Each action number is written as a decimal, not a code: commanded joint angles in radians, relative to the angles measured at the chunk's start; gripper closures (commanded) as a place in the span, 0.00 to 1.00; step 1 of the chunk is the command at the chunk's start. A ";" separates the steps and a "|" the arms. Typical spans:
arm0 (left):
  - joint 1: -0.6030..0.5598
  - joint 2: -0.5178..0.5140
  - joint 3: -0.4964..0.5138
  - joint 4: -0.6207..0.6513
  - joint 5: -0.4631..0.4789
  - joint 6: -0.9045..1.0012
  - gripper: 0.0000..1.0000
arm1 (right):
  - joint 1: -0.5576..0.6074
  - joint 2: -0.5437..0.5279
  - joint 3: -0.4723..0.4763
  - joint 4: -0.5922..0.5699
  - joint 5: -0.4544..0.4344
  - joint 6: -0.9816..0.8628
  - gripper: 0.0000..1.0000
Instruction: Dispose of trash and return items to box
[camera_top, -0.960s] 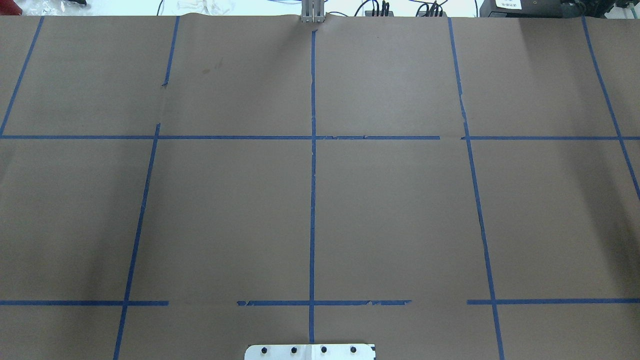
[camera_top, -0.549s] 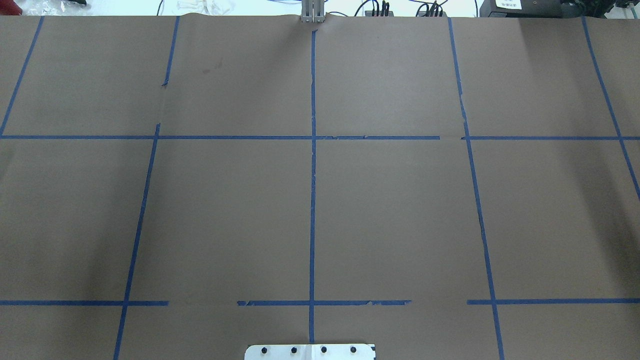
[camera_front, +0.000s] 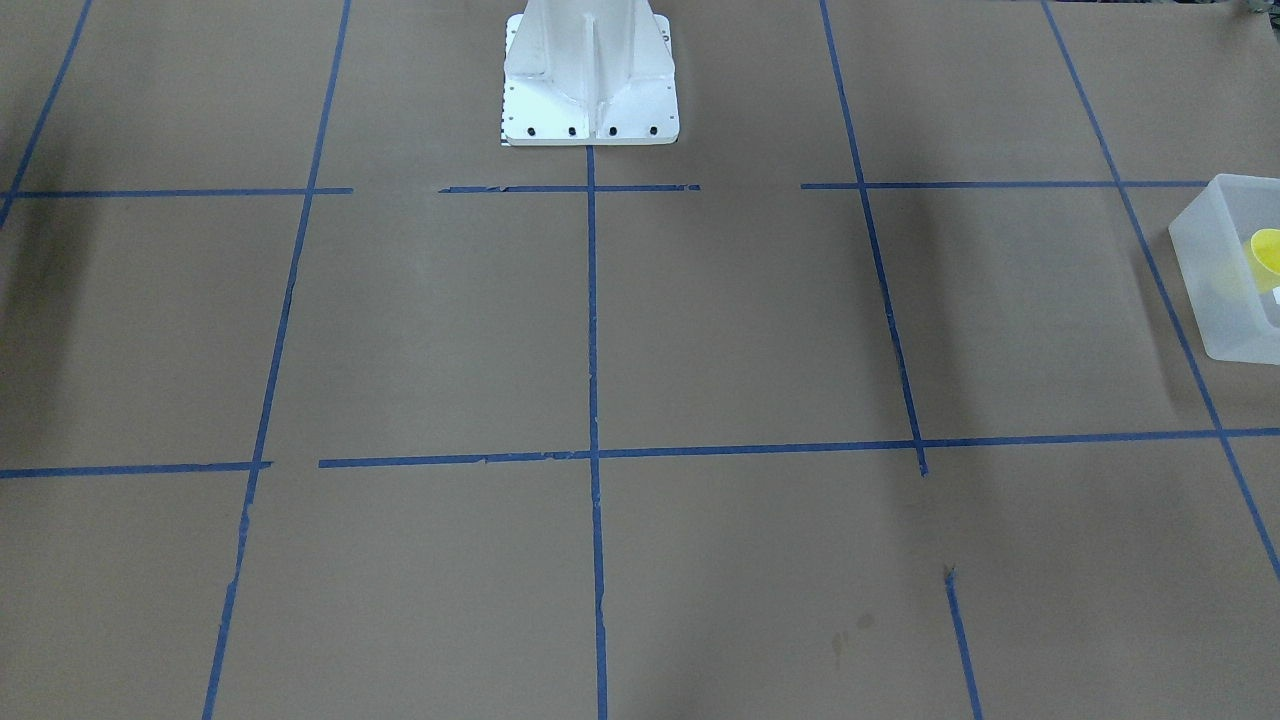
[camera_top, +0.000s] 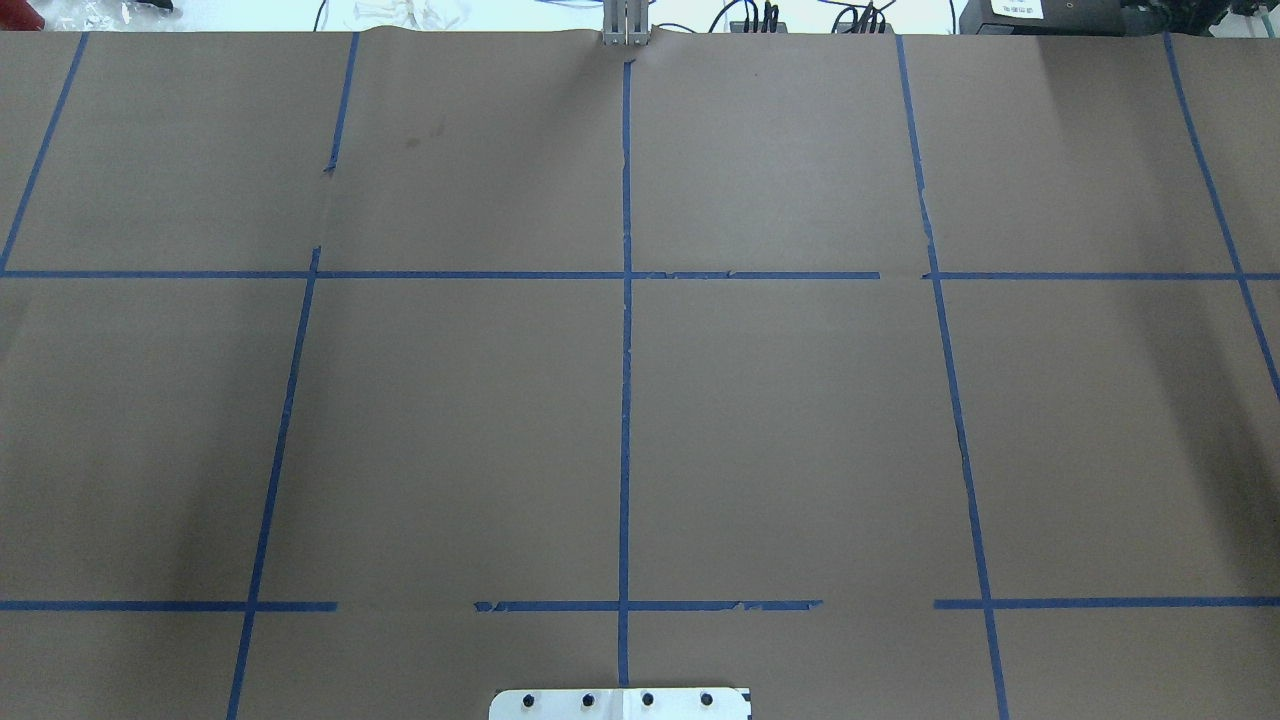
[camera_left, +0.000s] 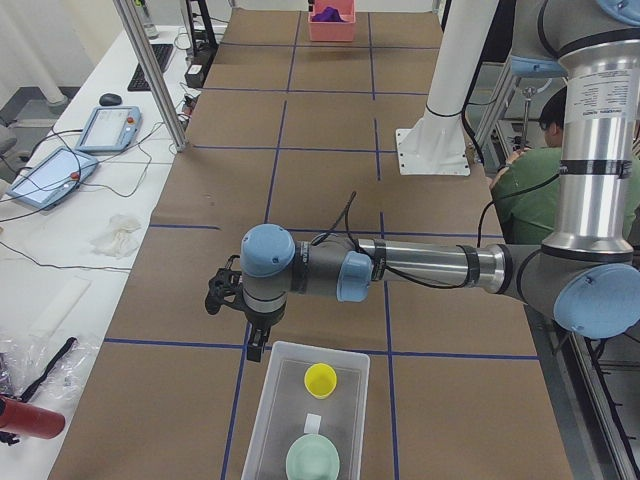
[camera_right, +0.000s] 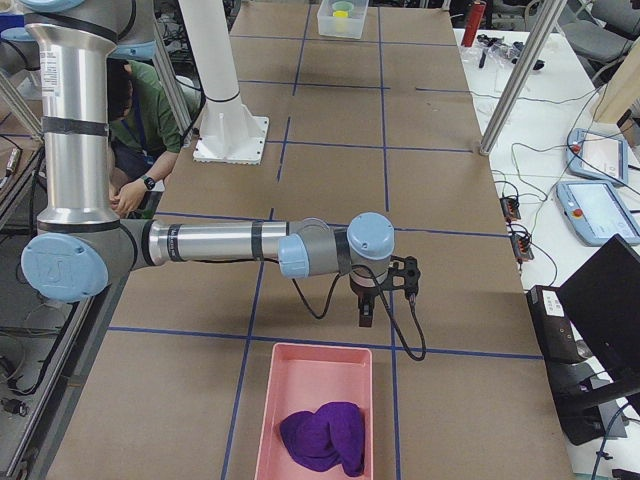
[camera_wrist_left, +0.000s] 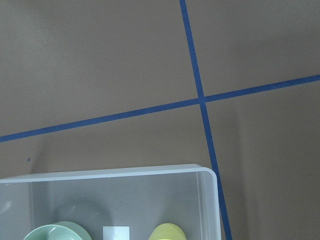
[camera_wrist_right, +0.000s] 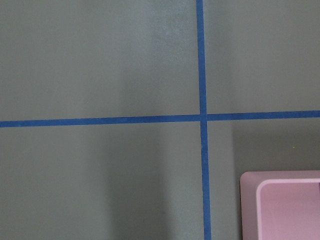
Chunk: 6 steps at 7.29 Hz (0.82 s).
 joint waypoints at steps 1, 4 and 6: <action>0.000 0.000 0.004 -0.018 0.000 -0.019 0.00 | 0.000 0.007 0.000 0.000 0.000 0.001 0.00; 0.000 -0.001 0.005 -0.016 -0.001 -0.020 0.00 | 0.002 0.010 0.000 0.000 0.002 0.001 0.00; 0.000 -0.001 0.007 -0.018 -0.001 -0.020 0.00 | 0.002 0.010 0.001 -0.001 0.002 0.001 0.00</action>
